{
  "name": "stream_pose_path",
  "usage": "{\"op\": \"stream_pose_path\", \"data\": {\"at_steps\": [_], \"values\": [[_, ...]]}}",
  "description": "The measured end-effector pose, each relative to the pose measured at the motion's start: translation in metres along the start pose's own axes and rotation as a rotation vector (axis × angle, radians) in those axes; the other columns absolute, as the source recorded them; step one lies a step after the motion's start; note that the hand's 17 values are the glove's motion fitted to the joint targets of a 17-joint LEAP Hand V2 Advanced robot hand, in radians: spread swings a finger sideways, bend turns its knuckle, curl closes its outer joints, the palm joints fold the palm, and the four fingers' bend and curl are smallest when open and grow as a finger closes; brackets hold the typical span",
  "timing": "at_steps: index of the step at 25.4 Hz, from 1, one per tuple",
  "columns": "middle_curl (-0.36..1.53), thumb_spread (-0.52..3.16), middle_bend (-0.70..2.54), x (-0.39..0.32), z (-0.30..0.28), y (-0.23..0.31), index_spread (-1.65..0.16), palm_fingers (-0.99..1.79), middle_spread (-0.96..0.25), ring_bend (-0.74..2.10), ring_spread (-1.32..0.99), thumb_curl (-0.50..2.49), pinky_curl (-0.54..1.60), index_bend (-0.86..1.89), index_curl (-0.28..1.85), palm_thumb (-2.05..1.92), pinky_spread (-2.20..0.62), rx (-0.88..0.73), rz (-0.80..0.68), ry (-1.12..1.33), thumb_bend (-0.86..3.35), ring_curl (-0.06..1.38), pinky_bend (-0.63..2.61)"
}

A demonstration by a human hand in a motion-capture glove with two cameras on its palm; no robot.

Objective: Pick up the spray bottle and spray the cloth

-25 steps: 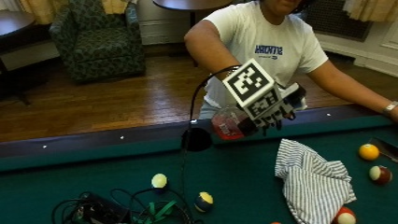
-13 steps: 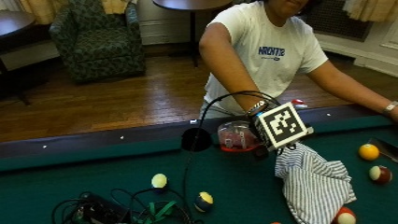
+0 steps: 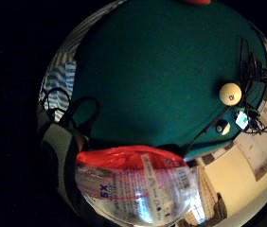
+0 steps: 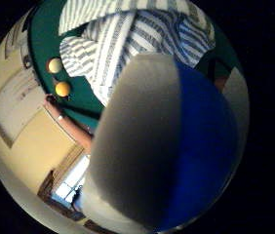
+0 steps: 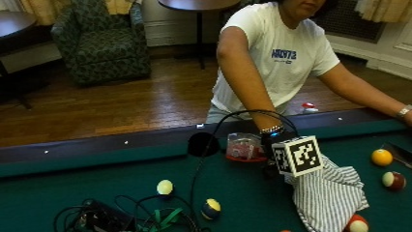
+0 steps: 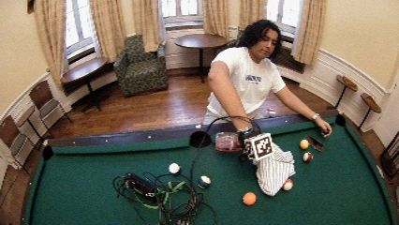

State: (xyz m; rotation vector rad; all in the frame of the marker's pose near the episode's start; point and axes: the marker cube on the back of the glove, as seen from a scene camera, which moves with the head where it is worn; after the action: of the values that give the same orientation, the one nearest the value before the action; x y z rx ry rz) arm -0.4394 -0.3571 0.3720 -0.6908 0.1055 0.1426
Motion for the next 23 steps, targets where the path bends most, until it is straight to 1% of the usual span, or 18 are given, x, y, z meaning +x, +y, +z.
{"op": "stream_pose_path", "data": {"at_steps": [9,13,17,23], "values": [[0.52,0.27,0.61,-0.005,0.025,-0.014,-0.26,1.39,-0.23,0.7,-0.2,0.79,0.4,0.33,0.58,0.88,-0.3,-0.073,0.047,0.093,-0.03,0.46,0.41],[0.52,0.27,0.62,-0.007,0.024,-0.013,-0.26,1.38,-0.23,0.7,-0.2,0.79,0.4,0.33,0.58,0.88,-0.3,-0.073,0.041,0.078,-0.03,0.46,0.41],[0.52,0.27,0.61,-0.015,0.003,-0.003,-0.26,1.38,-0.23,0.7,-0.2,0.8,0.4,0.32,0.58,0.88,-0.3,-0.022,-0.008,-0.003,-0.03,0.46,0.41],[0.52,0.27,0.61,-0.032,-0.053,0.029,-0.26,1.38,-0.23,0.7,-0.2,0.8,0.4,0.32,0.58,0.88,-0.3,0.135,-0.136,-0.222,-0.03,0.46,0.41]]}}
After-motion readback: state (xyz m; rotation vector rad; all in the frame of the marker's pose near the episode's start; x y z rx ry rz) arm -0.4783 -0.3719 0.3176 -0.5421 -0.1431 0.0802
